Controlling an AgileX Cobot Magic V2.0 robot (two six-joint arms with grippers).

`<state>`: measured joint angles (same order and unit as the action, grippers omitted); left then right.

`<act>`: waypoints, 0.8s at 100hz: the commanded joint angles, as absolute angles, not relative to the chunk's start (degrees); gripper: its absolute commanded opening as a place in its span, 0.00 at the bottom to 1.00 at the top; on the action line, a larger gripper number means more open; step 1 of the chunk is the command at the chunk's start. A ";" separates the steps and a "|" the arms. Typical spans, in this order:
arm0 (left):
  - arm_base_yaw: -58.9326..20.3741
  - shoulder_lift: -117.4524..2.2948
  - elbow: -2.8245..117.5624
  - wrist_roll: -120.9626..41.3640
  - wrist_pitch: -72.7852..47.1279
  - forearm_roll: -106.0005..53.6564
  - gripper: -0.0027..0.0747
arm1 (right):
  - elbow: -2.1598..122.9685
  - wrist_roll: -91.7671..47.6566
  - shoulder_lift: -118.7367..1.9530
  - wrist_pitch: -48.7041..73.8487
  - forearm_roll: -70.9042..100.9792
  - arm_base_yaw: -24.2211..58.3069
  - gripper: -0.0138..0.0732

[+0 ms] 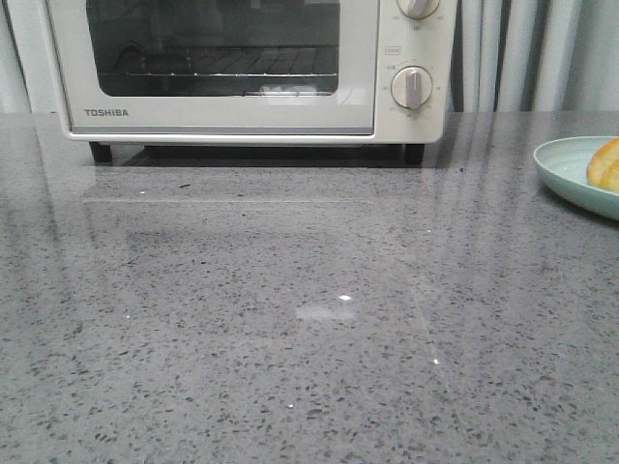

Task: Put bread in oven
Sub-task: 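Reach the left gripper to the oven door handle and pull it down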

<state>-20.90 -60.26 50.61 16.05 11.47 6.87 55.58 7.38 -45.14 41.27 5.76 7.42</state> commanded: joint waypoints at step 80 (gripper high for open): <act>-25.40 -84.37 68.55 17.98 10.81 8.60 0.01 | 59.30 5.73 -45.59 41.87 4.92 7.51 0.07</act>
<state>-24.96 -85.44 66.13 17.41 7.50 8.05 57.21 6.26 -45.74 44.82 5.54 7.42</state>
